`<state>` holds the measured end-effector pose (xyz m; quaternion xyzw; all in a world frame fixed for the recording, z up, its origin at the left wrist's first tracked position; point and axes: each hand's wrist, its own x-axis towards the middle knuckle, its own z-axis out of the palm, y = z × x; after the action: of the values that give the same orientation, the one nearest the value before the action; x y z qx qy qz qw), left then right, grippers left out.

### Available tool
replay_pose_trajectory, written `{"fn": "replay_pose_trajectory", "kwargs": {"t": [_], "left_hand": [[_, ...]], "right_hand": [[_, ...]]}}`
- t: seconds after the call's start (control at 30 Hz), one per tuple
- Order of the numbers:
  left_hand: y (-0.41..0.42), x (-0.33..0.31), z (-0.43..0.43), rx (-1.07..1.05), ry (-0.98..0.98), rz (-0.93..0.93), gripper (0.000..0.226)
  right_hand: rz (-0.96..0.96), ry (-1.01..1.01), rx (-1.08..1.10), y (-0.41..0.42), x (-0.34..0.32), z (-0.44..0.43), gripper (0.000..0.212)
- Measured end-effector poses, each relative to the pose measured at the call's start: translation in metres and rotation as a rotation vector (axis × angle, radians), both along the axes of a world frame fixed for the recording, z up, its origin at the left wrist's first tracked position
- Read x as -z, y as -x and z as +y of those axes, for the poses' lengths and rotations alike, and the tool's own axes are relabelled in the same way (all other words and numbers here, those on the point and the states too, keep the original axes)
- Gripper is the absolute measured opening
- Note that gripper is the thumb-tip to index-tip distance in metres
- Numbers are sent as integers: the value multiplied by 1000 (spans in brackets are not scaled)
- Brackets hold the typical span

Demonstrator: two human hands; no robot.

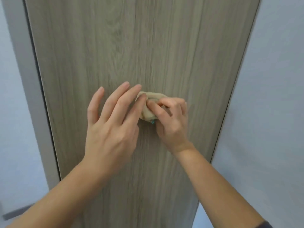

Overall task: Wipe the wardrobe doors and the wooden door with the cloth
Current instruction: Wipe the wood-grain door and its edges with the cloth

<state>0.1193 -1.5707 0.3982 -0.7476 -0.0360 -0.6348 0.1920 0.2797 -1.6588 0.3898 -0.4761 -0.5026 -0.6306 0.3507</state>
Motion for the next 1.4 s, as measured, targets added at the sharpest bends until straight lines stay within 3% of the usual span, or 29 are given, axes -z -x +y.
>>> {"fn": "replay_pose_trajectory", "kwargs": {"t": [0.43,0.6,0.9,1.07,1.23,1.3,1.4], "left_hand": [[59,-312,43,-75,10,-30,48],[65,-387,50,-78,-87,-58,44],[40,-454,41,-137,-164,-137,40],[21,-484,41,-234,-168,-152,39],[13,-504,46,-310,-115,-105,45],[13,-504,48,-317,-105,-76,49],[13,-503,47,-320,-94,-61,50]], "right_hand": [[-40,60,-7,55,-354,34,23],[-32,58,11,57,-438,37,28],[-132,67,-9,37,-493,32,24],[136,-132,-41,3,-573,14,36],[553,-418,-71,-54,-619,-17,27],[458,-360,-101,-51,-605,-15,28],[63,-21,-142,-29,-530,-5,41]]}}
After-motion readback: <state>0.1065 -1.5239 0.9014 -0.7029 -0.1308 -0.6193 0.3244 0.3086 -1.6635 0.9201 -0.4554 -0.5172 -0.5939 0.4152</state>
